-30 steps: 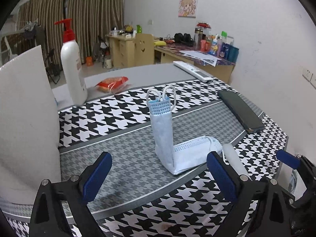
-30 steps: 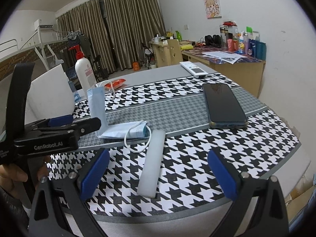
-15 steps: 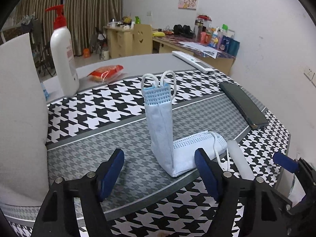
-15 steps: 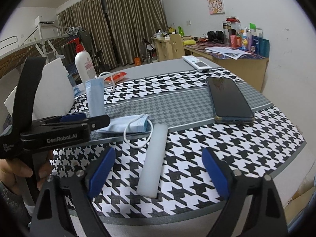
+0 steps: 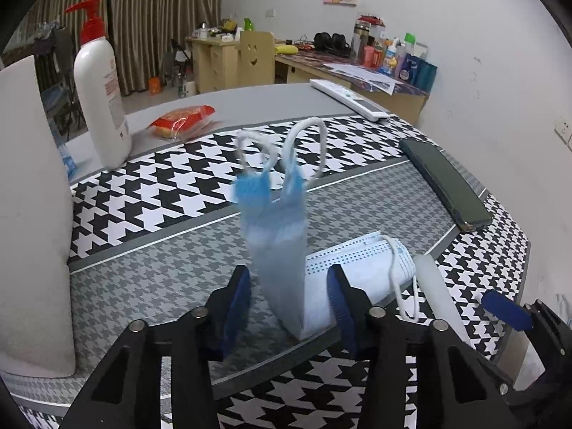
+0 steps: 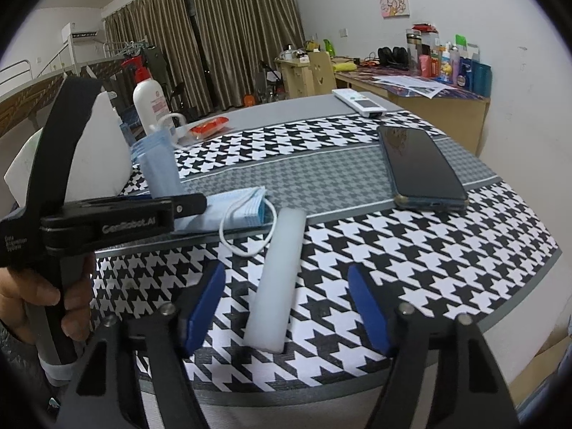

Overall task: Organize soft objects
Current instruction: 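Grasp the blue face mask with the left tool while the right tool grasps the white foam tube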

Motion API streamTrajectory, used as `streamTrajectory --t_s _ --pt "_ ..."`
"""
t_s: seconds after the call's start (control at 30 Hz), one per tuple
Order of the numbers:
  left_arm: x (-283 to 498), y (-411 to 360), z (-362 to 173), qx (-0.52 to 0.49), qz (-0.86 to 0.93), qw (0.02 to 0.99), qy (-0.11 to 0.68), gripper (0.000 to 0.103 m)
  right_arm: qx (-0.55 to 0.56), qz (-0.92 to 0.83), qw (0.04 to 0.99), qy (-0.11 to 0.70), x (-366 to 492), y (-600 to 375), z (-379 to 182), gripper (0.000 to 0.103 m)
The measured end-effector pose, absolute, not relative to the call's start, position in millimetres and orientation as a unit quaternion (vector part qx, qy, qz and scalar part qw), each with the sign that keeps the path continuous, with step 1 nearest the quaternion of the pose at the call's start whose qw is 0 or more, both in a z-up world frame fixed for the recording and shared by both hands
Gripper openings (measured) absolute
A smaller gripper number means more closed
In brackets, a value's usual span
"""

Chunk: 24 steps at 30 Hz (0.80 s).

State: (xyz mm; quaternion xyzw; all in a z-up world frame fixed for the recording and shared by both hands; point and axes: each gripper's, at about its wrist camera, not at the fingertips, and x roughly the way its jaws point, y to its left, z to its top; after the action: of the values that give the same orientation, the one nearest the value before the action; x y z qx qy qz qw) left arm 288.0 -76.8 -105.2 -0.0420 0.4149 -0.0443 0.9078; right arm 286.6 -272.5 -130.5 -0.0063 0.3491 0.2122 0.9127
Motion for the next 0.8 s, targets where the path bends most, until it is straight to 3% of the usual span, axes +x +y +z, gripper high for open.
streamTrajectory --t_s 0.1,0.33,0.8 --pt "290.5 -78.1 -107.3 -0.039 -0.042 0.906 0.42 0.031 -0.011 0.211 0.913 0.35 285.9 -269.9 -131.4 0.074" --pt "288.5 -78.2 -108.0 -0.032 -0.041 0.906 0.421 0.012 -0.025 0.199 0.911 0.36 286.4 -266.6 -135.0 0.059" --pt "263.2 -65.2 -86.4 -0.021 -0.027 0.923 0.384 0.009 -0.06 0.187 0.909 0.366 281.8 -254.6 -135.3 0.031"
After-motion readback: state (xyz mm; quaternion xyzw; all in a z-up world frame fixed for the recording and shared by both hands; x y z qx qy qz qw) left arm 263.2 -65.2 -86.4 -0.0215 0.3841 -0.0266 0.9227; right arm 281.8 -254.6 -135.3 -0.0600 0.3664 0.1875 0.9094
